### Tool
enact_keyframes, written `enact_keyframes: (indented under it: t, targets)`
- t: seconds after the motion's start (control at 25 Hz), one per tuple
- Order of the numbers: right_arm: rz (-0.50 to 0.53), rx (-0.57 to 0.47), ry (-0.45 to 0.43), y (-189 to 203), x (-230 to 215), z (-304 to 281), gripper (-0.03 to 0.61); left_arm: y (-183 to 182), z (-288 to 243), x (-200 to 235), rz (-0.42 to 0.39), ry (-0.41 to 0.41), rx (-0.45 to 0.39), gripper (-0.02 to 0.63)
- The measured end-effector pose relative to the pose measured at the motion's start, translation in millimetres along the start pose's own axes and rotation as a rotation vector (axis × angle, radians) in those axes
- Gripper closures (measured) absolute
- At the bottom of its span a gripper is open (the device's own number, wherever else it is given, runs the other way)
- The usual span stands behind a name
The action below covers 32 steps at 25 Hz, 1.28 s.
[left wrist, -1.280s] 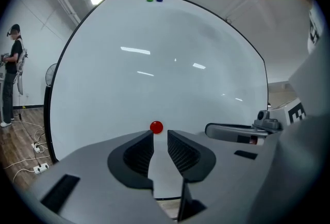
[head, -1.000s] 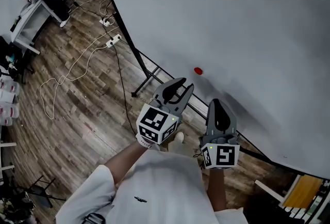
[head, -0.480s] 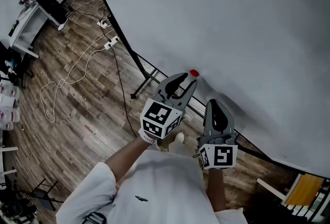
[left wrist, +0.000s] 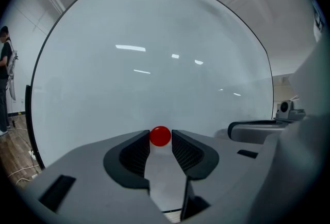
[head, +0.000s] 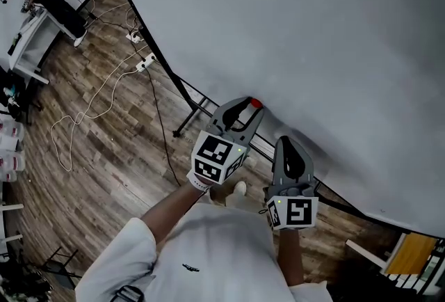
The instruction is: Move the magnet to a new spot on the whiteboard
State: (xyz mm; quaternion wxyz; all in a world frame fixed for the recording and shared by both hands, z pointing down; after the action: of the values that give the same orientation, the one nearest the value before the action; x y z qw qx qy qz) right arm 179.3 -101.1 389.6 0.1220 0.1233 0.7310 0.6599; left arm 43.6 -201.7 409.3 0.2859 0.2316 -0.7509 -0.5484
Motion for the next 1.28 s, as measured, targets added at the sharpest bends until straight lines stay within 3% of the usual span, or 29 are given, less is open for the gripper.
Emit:
enact_keyframes:
  t: [0.28, 0.8, 1.28]
  targets:
    - [0.012, -0.005, 0.005, 0, -2, 3, 0.572, 2, 2, -1, 0.003, -0.036, 0.000, 0.488]
    - [0.009, -0.014, 0.016, 0, -5, 5, 0.572, 0, 1, 0, 0.032, -0.030, 0.006, 0.492]
    - [0.015, -0.039, 0.004, -6, 5, 19, 0.572, -6, 42, -7, 0.020, -0.059, -0.031, 0.491]
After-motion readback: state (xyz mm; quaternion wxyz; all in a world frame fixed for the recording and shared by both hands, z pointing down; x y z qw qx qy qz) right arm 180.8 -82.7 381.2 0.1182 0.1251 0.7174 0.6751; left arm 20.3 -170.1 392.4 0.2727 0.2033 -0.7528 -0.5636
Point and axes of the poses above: the fingertips, and each gripper's own axes: z backward along the fingers, x to its left, y out of its underside, the point moved 8 cm from there along z, backward along the fingers, and after that the axes turned 3 degrees about x, right-handed, at the moved point
